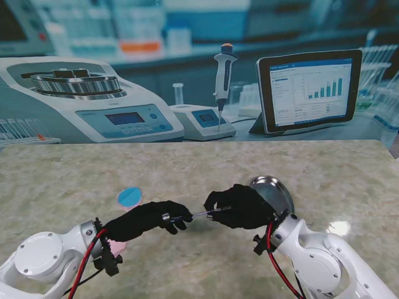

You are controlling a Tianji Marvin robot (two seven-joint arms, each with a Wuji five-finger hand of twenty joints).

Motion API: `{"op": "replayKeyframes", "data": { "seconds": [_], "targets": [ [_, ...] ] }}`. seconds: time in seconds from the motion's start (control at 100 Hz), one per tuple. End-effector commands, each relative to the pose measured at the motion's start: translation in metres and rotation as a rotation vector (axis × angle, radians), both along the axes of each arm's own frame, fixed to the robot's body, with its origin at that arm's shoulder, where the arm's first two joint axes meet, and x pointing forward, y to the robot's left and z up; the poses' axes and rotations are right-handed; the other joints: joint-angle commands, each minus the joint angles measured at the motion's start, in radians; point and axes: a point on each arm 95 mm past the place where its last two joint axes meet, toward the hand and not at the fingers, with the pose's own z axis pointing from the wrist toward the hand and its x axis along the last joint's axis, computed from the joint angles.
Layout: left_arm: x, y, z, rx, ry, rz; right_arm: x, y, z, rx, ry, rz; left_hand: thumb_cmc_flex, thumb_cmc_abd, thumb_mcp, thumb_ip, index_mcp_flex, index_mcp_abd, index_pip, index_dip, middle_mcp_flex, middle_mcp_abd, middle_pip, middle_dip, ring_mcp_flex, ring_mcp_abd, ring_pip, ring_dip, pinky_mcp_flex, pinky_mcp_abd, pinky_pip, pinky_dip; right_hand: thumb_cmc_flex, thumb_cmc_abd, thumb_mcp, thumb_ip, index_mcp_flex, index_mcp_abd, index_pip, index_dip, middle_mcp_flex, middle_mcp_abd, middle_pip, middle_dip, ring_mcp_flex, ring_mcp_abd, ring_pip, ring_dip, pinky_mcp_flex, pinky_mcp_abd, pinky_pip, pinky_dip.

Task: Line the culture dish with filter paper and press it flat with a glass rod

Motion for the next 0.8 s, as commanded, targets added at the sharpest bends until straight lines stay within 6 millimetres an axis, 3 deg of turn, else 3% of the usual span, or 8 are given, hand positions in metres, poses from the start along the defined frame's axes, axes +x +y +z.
{"op": "replayKeyframes", "data": {
  "seconds": [0.0,0.44,0.57,0.79],
  "targets": [
    [-0.001,-0.002,0.002,0.011,-0.002,-0.018,-0.001,0.002,-0.002,-0.001,0.004,0.01,-0.018,0.017,-0.022,0.015,0.016,-0.006,0.023,0.013,0.037,0.005,0.026,0.023,0.033,0.011,0.029,0.021,0.01,0.021,0.066,0.043,0.066,0.057,0.009,0.022,0.059,-0.083,0.073,0.024,-0.012,0.006,0.0,0.016,-0.015,0.008,0.018,0.014,-0.013,0.011,0.018,0.025],
    [0.0,-0.006,0.006,0.051,-0.013,-0.043,0.002,0.007,0.001,-0.014,-0.03,0.032,-0.028,0.016,-0.022,0.016,0.028,0.02,0.053,0.046,0.063,0.01,0.04,0.043,0.04,0.019,0.135,0.088,0.029,0.033,0.267,0.115,0.063,0.049,0.012,0.022,0.061,-0.08,0.065,0.016,-0.005,0.008,-0.005,0.015,-0.011,0.011,0.014,0.014,-0.013,0.011,0.017,0.027],
    [0.0,-0.006,0.009,0.073,-0.025,-0.051,0.003,0.008,0.001,-0.033,-0.051,0.034,-0.035,0.017,-0.021,0.016,0.031,0.033,0.074,0.07,0.093,0.017,0.062,0.066,0.083,0.034,0.249,0.154,0.062,0.044,0.38,0.162,0.061,0.047,0.015,0.022,0.059,-0.08,0.062,0.01,-0.001,0.008,-0.006,0.014,-0.006,0.011,0.015,0.014,-0.008,0.01,0.019,0.028],
    [-0.002,-0.008,0.012,0.089,-0.026,-0.065,0.004,0.009,0.002,-0.052,-0.08,0.036,-0.036,0.017,-0.021,0.016,0.031,0.045,0.071,0.073,0.093,0.011,0.084,0.096,0.101,0.041,0.331,0.205,0.085,0.045,0.466,0.187,0.057,0.043,0.022,0.02,0.057,-0.079,0.065,0.001,0.002,0.004,-0.006,0.016,0.0,0.008,0.02,0.017,-0.004,0.012,0.021,0.03]
  ]
}}
